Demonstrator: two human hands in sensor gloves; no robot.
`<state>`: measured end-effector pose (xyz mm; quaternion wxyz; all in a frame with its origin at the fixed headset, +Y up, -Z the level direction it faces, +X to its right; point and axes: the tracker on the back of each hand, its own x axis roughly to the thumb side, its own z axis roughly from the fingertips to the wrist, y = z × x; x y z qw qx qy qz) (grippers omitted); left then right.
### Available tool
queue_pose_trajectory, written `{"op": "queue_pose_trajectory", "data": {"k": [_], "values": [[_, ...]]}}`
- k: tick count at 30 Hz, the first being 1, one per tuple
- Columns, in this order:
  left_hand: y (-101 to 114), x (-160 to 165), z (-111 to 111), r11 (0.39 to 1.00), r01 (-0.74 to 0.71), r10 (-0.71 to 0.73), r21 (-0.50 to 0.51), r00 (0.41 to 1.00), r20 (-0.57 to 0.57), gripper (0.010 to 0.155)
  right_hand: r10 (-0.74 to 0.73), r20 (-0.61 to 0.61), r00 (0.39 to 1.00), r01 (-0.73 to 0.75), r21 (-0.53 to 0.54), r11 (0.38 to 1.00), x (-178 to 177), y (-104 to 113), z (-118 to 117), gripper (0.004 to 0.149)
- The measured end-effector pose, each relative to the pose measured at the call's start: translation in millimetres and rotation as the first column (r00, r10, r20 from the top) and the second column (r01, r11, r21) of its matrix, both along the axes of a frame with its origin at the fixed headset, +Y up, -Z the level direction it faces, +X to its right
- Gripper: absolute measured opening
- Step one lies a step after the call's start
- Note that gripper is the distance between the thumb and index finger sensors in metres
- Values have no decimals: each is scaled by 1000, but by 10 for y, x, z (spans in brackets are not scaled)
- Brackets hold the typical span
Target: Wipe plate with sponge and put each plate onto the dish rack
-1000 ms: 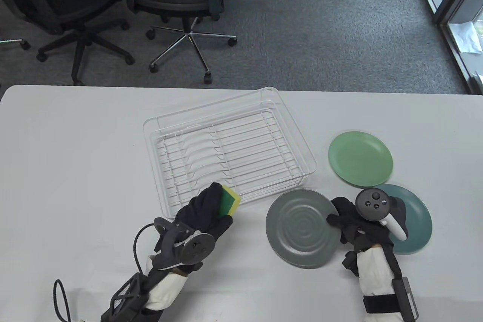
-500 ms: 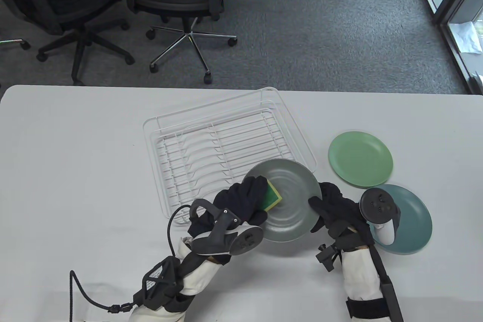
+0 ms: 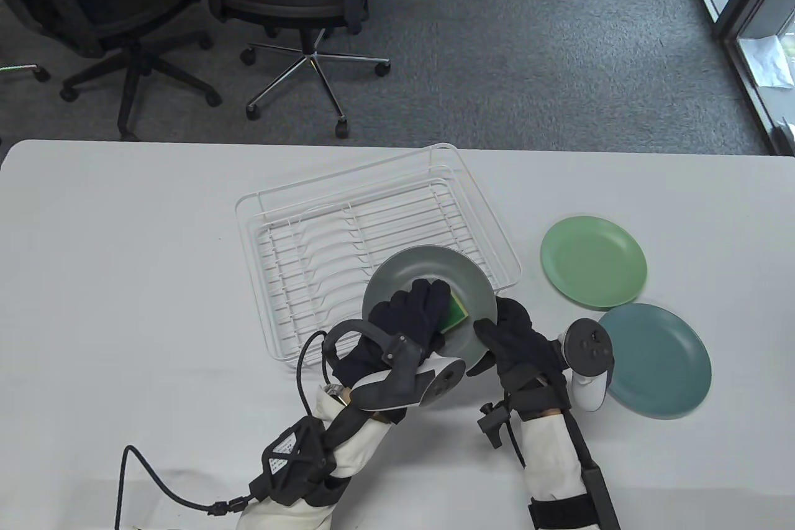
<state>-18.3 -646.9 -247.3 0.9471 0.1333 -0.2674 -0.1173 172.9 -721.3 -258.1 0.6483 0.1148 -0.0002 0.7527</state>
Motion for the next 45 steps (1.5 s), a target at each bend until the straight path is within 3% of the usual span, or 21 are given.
{"op": "queue_pose_trajectory", "data": {"k": [7,12,17,22,26,31,36,39,45], "values": [[-70,-157,-89,992,125,-120,17,980,-159,74,-8,62,998,9,-14,1000,88,-34,71,52],[-28,-167,-68,977,165,-188,-132,964,-190,74,-41,127,991,43,-10,999,172,-62,102,52],[26,-46,45,955,181,-210,-233,972,-107,73,-71,135,988,70,7,998,188,-65,117,55],[76,95,187,961,109,-95,-254,993,66,74,-102,75,992,101,14,995,122,-65,125,61],[81,161,237,975,39,-12,-218,992,127,75,-97,13,995,96,30,995,38,-64,120,65],[62,147,238,995,43,-33,-92,994,105,74,-111,-80,991,115,52,992,-22,-69,101,66],[68,118,223,999,5,-2,-37,996,94,73,-91,-115,989,101,85,991,-20,-54,96,67],[81,68,208,998,-46,44,40,997,57,74,-47,-165,985,64,102,993,-66,-28,110,67],[72,-59,113,998,-9,13,55,997,-74,75,-31,-162,986,51,117,992,-96,1,140,67]]}}
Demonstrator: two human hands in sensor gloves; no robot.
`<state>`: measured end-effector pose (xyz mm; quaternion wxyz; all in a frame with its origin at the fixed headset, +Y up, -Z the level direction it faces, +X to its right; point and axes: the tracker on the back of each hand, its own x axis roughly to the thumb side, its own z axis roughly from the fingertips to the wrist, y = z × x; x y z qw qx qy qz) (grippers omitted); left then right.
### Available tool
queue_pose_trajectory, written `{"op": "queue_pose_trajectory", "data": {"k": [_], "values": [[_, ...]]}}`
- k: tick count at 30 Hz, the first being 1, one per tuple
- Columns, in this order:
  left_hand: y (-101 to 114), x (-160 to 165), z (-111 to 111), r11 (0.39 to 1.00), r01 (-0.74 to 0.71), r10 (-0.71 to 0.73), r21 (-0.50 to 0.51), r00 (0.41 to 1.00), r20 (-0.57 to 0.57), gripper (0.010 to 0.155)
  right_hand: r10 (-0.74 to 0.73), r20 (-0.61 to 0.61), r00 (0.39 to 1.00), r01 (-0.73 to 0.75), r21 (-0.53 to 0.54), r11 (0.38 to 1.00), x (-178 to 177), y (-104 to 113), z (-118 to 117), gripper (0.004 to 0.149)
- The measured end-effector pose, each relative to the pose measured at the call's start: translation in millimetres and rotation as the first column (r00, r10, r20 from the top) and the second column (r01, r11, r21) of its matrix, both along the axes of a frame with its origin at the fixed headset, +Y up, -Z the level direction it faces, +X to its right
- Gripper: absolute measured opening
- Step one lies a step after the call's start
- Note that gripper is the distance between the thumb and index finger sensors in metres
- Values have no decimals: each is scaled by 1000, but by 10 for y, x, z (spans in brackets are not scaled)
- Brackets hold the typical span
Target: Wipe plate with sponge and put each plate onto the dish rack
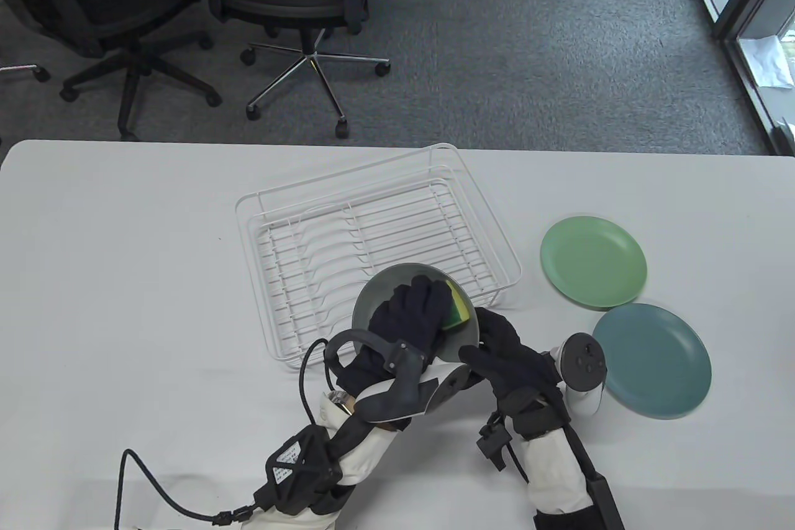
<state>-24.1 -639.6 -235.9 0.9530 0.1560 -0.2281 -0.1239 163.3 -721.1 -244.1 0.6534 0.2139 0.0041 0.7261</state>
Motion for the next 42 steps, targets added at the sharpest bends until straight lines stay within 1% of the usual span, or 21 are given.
{"op": "queue_pose_trajectory", "data": {"k": [3,4,6,8,10,14,17,19,21,23,25,26,29,31,34,36,38,39,42], "values": [[-44,-66,-75,997,83,-81,11,990,-118,75,-28,27,999,28,-6,1000,47,7,7,66],[-70,-86,-108,994,111,-111,-15,982,-151,75,-47,44,998,48,-13,999,73,8,11,65],[-107,-95,-150,989,118,-131,-88,977,-167,75,-62,77,995,64,-16,998,112,3,14,66],[-139,-83,-180,971,126,-162,-203,971,-176,75,-60,124,991,63,-20,998,160,-8,14,66],[-154,-57,-185,943,143,-200,-300,965,-169,74,-61,172,983,66,-27,997,203,-32,13,66],[-135,-14,-150,912,115,-177,-392,976,-124,74,-81,201,976,91,-41,995,233,-57,15,66],[-97,30,-98,888,77,-111,-454,993,-47,75,-61,203,977,70,-36,997,212,-51,19,67],[-65,64,-55,880,52,-54,-472,999,9,75,-56,197,979,65,-37,997,183,-51,21,68],[-39,95,-17,882,26,1,-471,998,56,76,-43,187,981,51,-38,998,152,-57,21,68],[-18,117,14,894,-6,50,-448,995,88,76,-40,167,985,48,-41,998,119,-61,20,68],[-6,120,28,913,-62,114,-404,988,106,76,-34,140,990,40,-40,998,77,-61,21,68],[-5,111,28,922,-113,164,-370,980,109,75,-33,121,992,38,-41,998,47,-61,22,68],[-19,60,7,937,-225,256,-267,963,86,75,-41,73,996,44,-46,998,-18,-56,29,68],[-41,7,-30,956,-221,236,-194,970,58,75,-25,64,998,27,-34,999,-53,-35,38,68],[-92,-66,-109,976,-160,158,-146,987,-23,75,-29,72,997,32,-35,999,-48,-17,49,67],[-135,-122,-167,986,-115,105,-123,991,-83,74,-44,82,996,47,-34,998,-17,-10,47,67],[-174,-180,-225,991,-62,44,-121,988,-148,74,-64,104,993,67,-32,997,40,-2,42,66],[-185,-211,-245,992,-39,19,-116,986,-168,74,-70,116,991,74,-31,997,66,0,38,66],[-185,-270,-276,994,-27,5,-108,980,-198,74,-81,160,984,88,-37,995,145,-29,19,66]]}}
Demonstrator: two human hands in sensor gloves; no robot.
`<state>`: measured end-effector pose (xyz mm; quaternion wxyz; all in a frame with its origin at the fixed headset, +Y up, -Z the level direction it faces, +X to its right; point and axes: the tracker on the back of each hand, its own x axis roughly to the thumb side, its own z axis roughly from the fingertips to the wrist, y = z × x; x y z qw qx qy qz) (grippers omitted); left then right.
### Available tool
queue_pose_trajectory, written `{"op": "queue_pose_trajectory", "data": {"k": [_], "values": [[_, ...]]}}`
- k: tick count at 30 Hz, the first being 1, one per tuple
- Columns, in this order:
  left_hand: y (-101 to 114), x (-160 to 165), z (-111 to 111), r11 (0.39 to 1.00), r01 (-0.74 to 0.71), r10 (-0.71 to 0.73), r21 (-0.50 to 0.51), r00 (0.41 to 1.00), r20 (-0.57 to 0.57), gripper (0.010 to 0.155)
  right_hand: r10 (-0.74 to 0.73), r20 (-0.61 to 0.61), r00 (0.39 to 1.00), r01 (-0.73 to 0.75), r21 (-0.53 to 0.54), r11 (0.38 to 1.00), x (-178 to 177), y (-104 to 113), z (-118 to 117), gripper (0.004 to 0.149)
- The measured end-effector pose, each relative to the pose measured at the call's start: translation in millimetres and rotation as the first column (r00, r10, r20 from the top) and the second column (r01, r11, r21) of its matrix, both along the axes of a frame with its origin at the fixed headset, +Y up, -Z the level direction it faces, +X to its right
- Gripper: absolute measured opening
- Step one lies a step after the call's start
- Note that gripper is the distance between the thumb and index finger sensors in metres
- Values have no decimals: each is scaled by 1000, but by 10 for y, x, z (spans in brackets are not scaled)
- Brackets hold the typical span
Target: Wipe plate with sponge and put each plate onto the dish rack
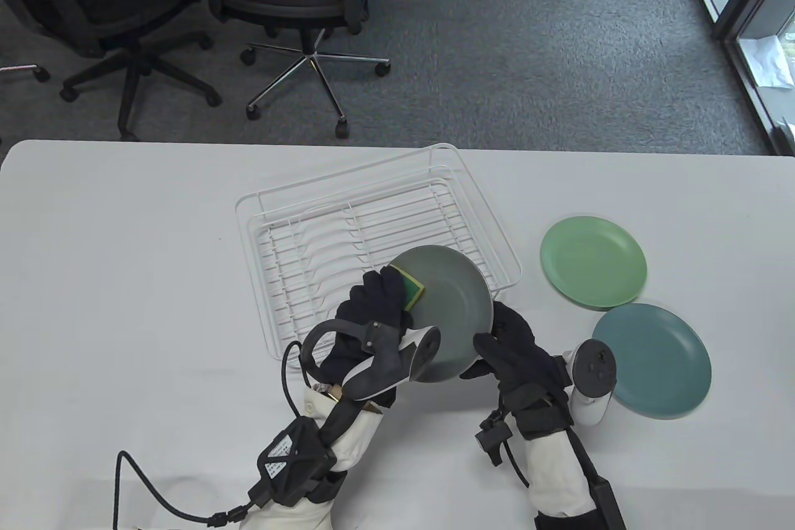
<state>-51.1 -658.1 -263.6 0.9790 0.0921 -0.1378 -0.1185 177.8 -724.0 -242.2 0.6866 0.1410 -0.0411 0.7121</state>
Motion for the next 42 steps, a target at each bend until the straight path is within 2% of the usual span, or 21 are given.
{"op": "queue_pose_trajectory", "data": {"k": [4,8,12,21,23,24,26,33,37,42], "values": [[62,-127,-24,997,-78,78,3,997,-15,74,-95,43,995,97,-50,994,118,-89,-23,66],[124,-312,-66,951,-306,306,-43,952,-8,74,-203,72,976,209,-81,975,226,-163,-38,66],[122,-451,-112,833,-539,542,-124,840,-11,75,-265,78,961,272,-87,958,255,-190,-38,65],[99,-512,-127,674,-716,728,-182,686,-2,75,-382,59,922,387,-121,914,186,-238,-31,65],[89,-531,-130,594,-775,793,-215,610,-6,74,-383,56,922,387,-123,914,183,-242,-34,64],[85,-540,-124,535,-814,834,-226,551,-11,74,-378,60,924,383,-125,915,183,-241,-33,64],[90,-550,-114,469,-853,876,-229,483,-4,74,-356,84,931,365,-129,922,192,-246,-35,63],[192,-516,-9,428,-883,904,-196,423,64,74,-213,143,967,237,-186,953,178,-285,-43,58],[286,-406,105,380,-893,924,-243,357,134,75,-104,119,988,130,-237,963,105,-298,-60,57],[352,-215,227,395,-861,916,-321,343,207,75,-45,85,995,70,-310,948,-48,-352,-119,54]]}}
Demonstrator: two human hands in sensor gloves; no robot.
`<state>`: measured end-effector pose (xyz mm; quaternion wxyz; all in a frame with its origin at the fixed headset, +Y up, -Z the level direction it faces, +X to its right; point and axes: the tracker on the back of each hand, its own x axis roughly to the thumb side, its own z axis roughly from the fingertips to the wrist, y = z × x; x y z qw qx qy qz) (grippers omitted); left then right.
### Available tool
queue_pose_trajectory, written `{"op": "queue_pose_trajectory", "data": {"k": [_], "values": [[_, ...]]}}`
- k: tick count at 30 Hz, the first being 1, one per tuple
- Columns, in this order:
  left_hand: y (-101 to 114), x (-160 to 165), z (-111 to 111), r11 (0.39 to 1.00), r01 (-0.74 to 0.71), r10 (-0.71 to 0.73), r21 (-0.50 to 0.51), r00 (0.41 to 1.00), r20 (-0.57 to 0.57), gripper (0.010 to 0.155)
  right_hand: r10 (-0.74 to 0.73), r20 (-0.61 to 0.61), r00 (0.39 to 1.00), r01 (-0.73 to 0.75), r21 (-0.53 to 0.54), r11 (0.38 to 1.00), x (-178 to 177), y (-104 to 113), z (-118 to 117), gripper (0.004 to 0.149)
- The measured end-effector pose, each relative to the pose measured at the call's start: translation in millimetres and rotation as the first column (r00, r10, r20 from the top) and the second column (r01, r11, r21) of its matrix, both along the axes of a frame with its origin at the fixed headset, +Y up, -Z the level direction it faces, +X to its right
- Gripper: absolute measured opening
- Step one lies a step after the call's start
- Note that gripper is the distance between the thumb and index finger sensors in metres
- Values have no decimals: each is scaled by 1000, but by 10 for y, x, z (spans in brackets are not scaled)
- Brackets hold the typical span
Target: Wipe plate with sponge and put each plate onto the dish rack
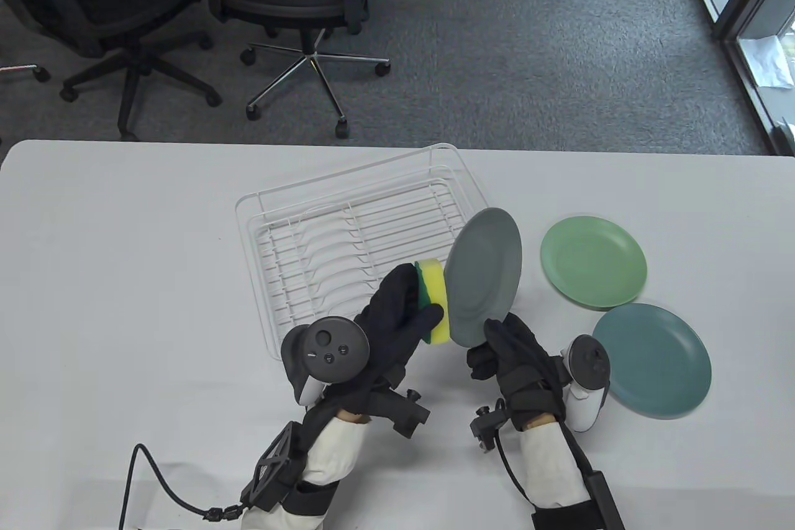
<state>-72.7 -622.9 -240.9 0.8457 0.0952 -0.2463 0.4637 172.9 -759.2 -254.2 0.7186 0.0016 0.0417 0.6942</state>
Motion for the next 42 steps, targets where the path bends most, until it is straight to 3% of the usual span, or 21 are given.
{"op": "queue_pose_trajectory", "data": {"k": [7,15,28,33,42], "values": [[-89,122,-31,999,39,-39,-22,999,17,75,-223,-58,973,220,-58,974,-183,22,-199,55],[-219,100,-140,995,35,-33,-98,999,22,74,-315,-145,938,311,-50,949,-307,139,-342,53],[-278,7,-181,988,66,-78,-143,994,-81,72,-179,-244,953,193,32,981,-433,171,-342,49],[-315,-89,-245,987,76,-95,-143,987,-128,72,-80,-343,936,104,53,993,-467,164,-331,49],[-365,-327,-362,976,-149,132,-156,984,-117,71,-5,-435,900,44,79,996,-535,117,-324,48]]}}
